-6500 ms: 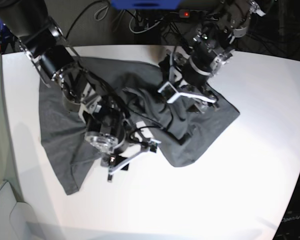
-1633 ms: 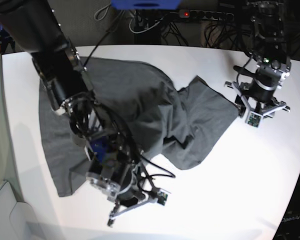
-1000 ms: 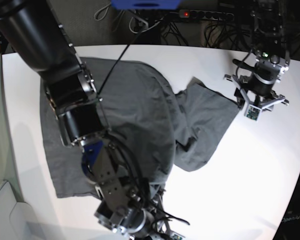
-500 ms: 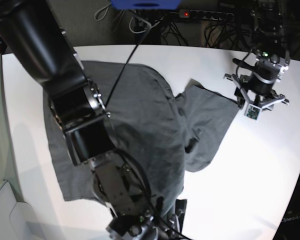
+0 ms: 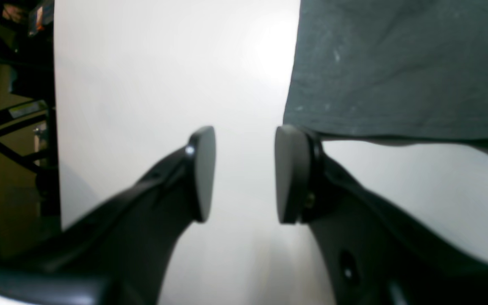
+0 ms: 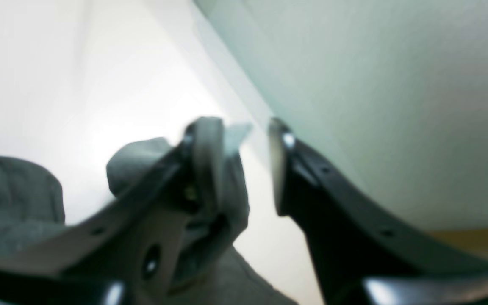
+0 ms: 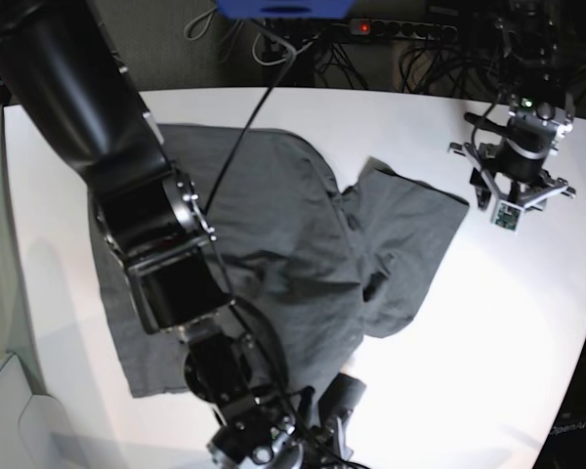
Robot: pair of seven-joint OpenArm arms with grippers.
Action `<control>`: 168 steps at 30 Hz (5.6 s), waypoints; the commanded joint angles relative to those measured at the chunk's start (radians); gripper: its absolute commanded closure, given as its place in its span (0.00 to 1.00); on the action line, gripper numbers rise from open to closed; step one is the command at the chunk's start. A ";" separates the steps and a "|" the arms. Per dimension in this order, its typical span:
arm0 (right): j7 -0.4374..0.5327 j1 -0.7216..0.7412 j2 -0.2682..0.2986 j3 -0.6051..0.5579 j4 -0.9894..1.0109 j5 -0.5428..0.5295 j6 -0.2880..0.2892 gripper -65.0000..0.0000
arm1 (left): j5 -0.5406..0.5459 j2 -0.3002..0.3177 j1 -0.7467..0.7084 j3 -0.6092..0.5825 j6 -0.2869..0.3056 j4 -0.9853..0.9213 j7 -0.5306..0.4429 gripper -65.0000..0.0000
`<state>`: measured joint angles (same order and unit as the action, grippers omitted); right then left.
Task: Layout the t-shirt on the table in an organized manner, then fold the t-shirt properly
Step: 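Pull the held fabric with the right gripper toward the shirt's hem, then grasp the shirt's shoulder corners with both grippers, then pull both held corners apart to stretch the shirt flat, then drag the left gripper along the shirt side toward the hem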
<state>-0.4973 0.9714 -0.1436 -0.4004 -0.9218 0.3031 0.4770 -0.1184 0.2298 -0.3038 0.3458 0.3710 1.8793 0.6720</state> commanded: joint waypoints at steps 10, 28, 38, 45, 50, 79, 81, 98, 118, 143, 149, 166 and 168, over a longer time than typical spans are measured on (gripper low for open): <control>-0.114 -0.065 0.083 0.039 -0.242 -0.005 -0.017 0.37 | 0.004 -0.023 0.078 0.005 -0.010 0.022 -0.011 0.65; -0.140 -0.550 0.319 0.297 -0.550 -0.005 -0.017 1.00 | 0.004 -0.152 0.453 -0.175 -0.014 -0.505 -0.021 0.97; -0.140 -0.605 0.376 0.323 -0.561 -0.005 -0.016 1.00 | 0.000 -0.155 0.499 -0.167 -0.014 -0.691 -0.048 0.99; -0.142 -0.630 0.370 0.324 -0.514 -0.005 -0.016 1.00 | 0.003 -0.126 0.326 -0.014 -0.014 -0.567 -0.042 0.99; -0.137 -0.661 0.327 0.321 -0.434 -0.005 -0.016 1.00 | 0.003 -0.126 0.213 0.094 -0.014 -0.421 -0.039 0.99; -0.189 -0.853 0.376 0.436 -0.662 -0.005 -0.016 1.00 | 0.006 -0.223 0.262 0.194 -0.004 -0.096 0.104 0.99; -0.196 -0.860 0.356 0.436 -0.708 -0.005 -0.016 1.00 | 0.006 -0.223 0.311 0.137 -0.011 -0.169 0.099 0.99; -0.297 -0.819 0.329 0.321 -0.612 -0.005 -0.016 1.00 | 0.006 -0.186 0.403 0.221 -0.014 -0.567 -0.056 0.99; -0.255 -0.842 0.376 0.323 -0.425 -0.003 -0.016 1.00 | 0.185 -0.152 0.196 0.448 -0.013 -0.269 -0.044 1.00; -0.312 -0.876 0.342 0.321 -0.658 -0.005 -0.016 1.00 | 0.228 -0.168 0.684 0.089 -0.186 -0.571 0.094 0.45; -0.314 -0.877 0.342 0.323 -0.653 -0.005 -0.016 1.00 | 0.227 -0.168 0.796 0.037 -0.194 -0.894 -0.173 0.36; -0.314 -0.877 0.356 0.323 -0.652 -0.005 -0.016 1.00 | 0.227 -0.169 0.952 0.034 -0.200 -1.437 -0.556 0.37; -0.314 -0.877 0.356 0.323 -0.652 -0.005 -0.016 1.00 | 0.227 -0.166 0.960 0.035 -0.200 -1.452 -0.556 0.46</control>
<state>-0.8242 0.0769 0.2043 -0.0814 -1.5589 0.2920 0.4702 0.1059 0.0586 0.6266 0.3824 0.1680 0.4175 0.1169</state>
